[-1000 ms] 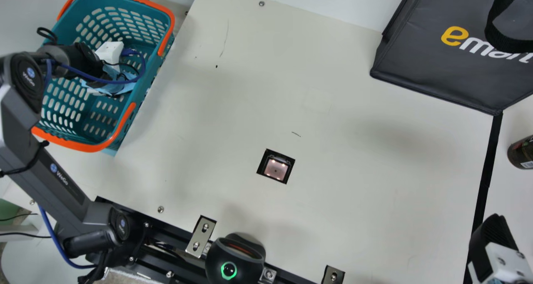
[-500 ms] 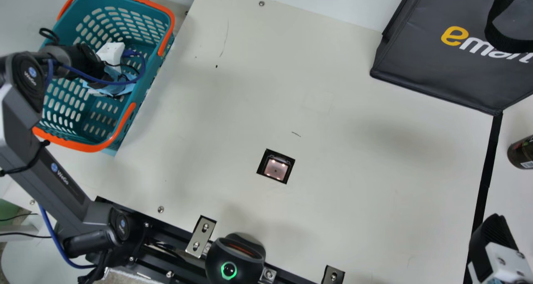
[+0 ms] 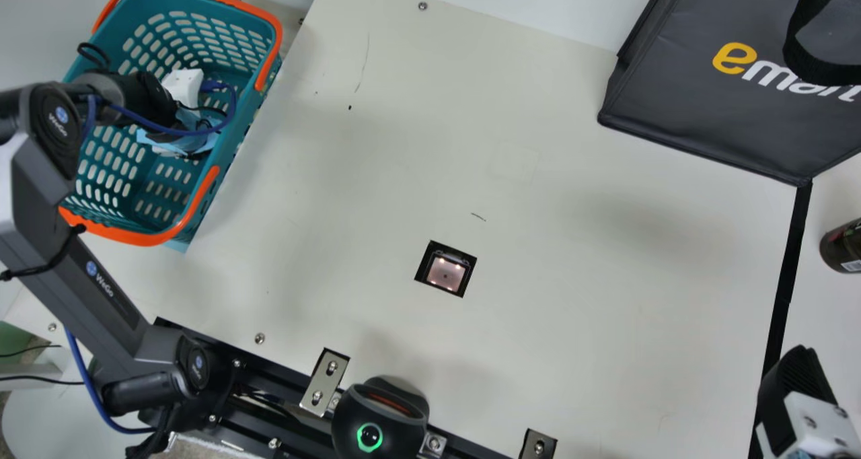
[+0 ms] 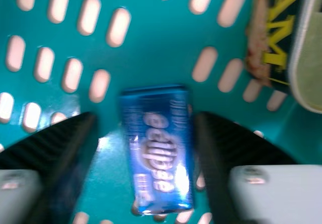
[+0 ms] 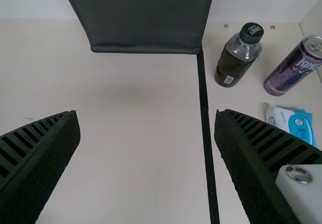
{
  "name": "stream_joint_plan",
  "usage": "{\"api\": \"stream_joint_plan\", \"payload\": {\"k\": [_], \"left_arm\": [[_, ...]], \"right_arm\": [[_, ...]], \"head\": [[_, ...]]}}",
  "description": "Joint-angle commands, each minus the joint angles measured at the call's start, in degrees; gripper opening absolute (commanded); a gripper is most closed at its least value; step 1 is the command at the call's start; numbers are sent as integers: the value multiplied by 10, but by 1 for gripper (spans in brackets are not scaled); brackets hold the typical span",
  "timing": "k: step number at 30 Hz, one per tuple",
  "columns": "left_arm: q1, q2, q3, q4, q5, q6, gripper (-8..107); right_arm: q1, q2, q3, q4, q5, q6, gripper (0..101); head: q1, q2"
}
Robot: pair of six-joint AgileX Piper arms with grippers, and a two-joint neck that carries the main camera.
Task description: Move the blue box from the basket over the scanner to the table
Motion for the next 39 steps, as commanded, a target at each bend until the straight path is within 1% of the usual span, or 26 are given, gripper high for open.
{"api": "stream_joint_plan", "payload": {"k": [1, 6, 7, 13, 19, 30, 39], "left_arm": [[-1, 1, 1, -1, 2, -2, 30], [-1, 1, 2, -7, 3, -4, -3], [-1, 1, 2, -8, 3, -4, -8], [2, -8, 2, -14, 7, -14, -8], [5, -38, 5, -17, 19, -37, -8], [8, -132, 13, -13, 50, -89, -8], [14, -217, 8, -16, 94, -149, -8]], "right_arm": [[0, 0, 0, 0, 0, 0, 95], [0, 0, 0, 0, 0, 0, 95], [0, 0, 0, 0, -1, 0, 95], [0, 0, 0, 0, -1, 0, 95], [0, 0, 0, 0, -1, 0, 95], [0, 0, 0, 0, -1, 0, 95], [0, 0, 0, 0, -1, 0, 95]], "head": [[-17, 1], [-17, 1], [-17, 1], [-17, 1], [-17, 1], [-17, 1], [-17, 1]]}}
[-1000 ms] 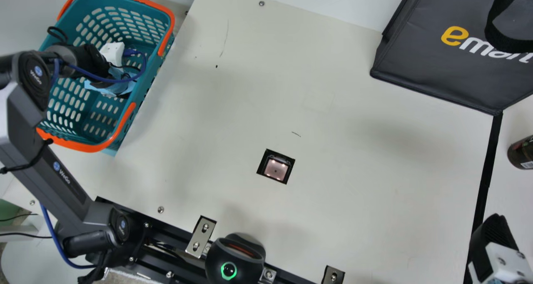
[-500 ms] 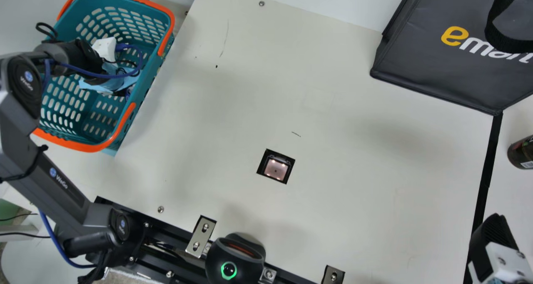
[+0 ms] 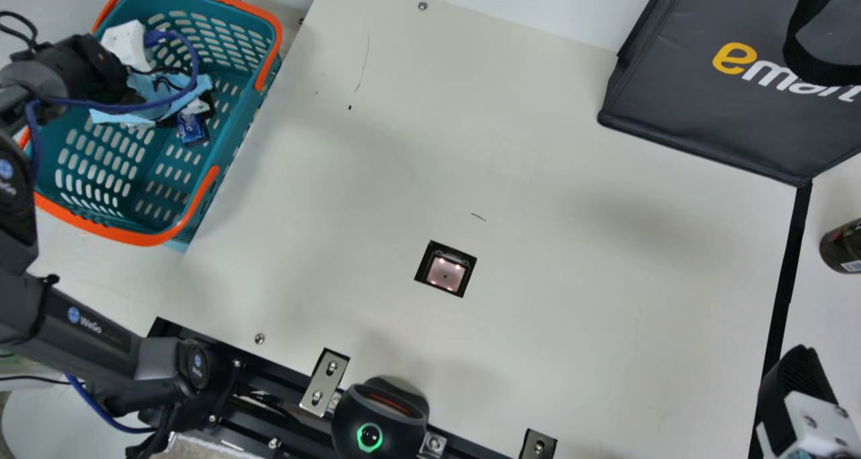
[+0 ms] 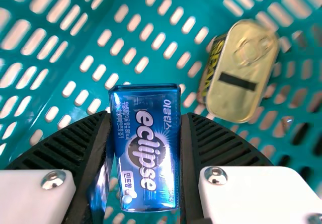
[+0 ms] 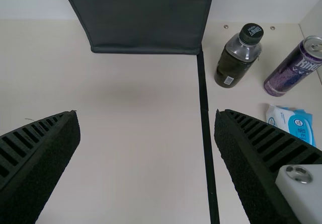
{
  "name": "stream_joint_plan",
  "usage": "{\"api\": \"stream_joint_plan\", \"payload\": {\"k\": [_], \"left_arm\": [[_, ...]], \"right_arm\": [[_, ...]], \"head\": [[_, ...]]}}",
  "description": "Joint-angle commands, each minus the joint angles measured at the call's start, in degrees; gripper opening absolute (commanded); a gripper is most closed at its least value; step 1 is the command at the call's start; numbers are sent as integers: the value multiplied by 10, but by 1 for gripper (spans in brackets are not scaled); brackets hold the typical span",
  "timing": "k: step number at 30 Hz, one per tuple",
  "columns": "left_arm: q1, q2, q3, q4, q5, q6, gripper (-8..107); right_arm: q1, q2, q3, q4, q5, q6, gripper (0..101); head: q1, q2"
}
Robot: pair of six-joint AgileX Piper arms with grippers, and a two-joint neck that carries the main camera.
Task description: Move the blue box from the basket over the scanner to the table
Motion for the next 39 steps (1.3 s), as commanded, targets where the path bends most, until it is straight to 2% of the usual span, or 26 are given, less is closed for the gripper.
{"api": "stream_joint_plan", "payload": {"k": [1, 11, 19, 29, 39], "left_arm": [[1, -25, -3, -1, 12, -18, -8], [-6, -108, -29, -16, 88, -60, -8], [-50, -158, -64, -13, 170, -66, -8], [-161, -197, -126, 10, 278, -94, -8], [-311, -192, -168, 47, 341, -168, -8]], "right_arm": [[0, 0, 0, 0, 0, 0, 95], [0, 0, 0, 0, 0, 0, 95], [0, 0, 0, 0, 1, 0, 95], [0, 0, 0, 0, 1, 0, 95], [0, 0, 0, 0, 1, 0, 95]], "head": [[-17, 2], [-17, 2], [-17, 2], [-17, 2], [-17, 2]]}}
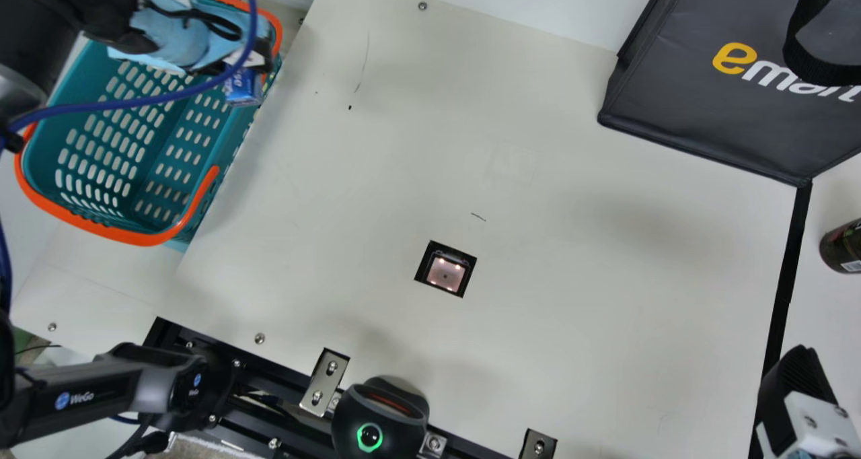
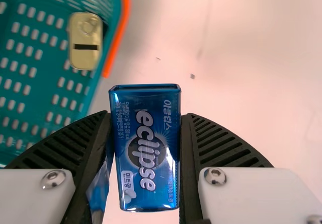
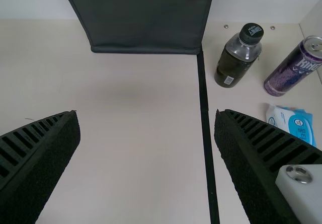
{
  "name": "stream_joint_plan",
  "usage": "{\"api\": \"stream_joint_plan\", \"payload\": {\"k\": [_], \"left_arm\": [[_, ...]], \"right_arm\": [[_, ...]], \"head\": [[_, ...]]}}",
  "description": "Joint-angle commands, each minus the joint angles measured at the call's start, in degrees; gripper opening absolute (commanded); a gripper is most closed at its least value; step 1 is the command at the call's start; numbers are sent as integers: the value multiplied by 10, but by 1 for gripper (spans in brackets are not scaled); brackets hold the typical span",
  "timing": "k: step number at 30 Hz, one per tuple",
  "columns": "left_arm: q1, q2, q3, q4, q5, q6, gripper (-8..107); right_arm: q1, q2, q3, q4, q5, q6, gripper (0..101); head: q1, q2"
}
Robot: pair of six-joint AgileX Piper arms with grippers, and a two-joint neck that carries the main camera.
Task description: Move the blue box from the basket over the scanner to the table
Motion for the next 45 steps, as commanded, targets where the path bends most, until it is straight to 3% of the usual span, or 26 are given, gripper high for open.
{"api": "stream_joint_plan", "payload": {"k": [1, 20, 45], "left_arm": [[-50, 4, -5, 5, 8, -19, -8], [-250, 53, -11, 11, 17, -120, -8], [-422, 62, 122, 23, -90, -221, -8]], "right_arm": [[0, 0, 0, 0, 0, 0, 95], [0, 0, 0, 0, 0, 0, 95], [0, 0, 0, 0, 0, 0, 95]], "head": [[-17, 1], [-17, 1], [-17, 1]]}}
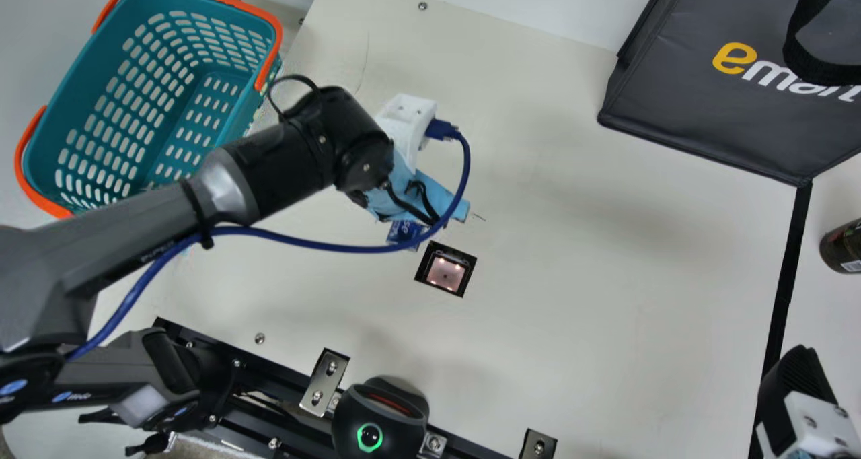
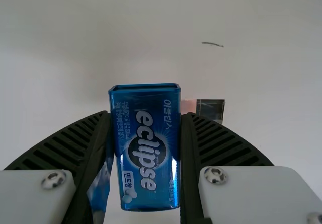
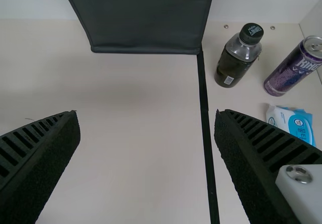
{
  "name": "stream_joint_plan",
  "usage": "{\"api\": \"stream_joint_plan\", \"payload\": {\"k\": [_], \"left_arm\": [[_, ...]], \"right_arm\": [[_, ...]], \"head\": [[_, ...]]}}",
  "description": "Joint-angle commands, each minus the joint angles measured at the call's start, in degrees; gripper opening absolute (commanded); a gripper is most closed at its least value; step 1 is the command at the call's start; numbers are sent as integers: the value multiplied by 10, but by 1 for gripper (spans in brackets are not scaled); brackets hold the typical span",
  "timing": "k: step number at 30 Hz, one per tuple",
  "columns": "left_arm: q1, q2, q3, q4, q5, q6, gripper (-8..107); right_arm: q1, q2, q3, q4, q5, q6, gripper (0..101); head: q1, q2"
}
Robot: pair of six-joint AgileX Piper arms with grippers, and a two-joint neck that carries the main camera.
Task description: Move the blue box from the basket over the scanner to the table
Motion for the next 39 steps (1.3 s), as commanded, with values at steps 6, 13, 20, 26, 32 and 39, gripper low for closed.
{"api": "stream_joint_plan", "payload": {"k": [6, 13, 20, 26, 32, 39], "left_arm": [[-43, 9, 29, 15, -33, -39, -8], [-70, 17, 50, 33, -61, -73, -8], [-93, 27, 63, 55, -84, -105, -8], [-110, 39, 61, 69, -99, -127, -8], [-124, 61, 35, 77, -102, -140, -8], [-138, 100, -26, 78, -77, -148, -8]], "right_arm": [[0, 0, 0, 0, 0, 0, 95], [0, 0, 0, 0, 0, 0, 95], [0, 0, 0, 0, 0, 0, 95], [0, 0, 0, 0, 1, 0, 95], [0, 0, 0, 0, 1, 0, 95], [0, 0, 0, 0, 1, 0, 95]], "head": [[-17, 1], [-17, 1], [-17, 1], [-17, 1], [-17, 1], [-17, 1]]}}
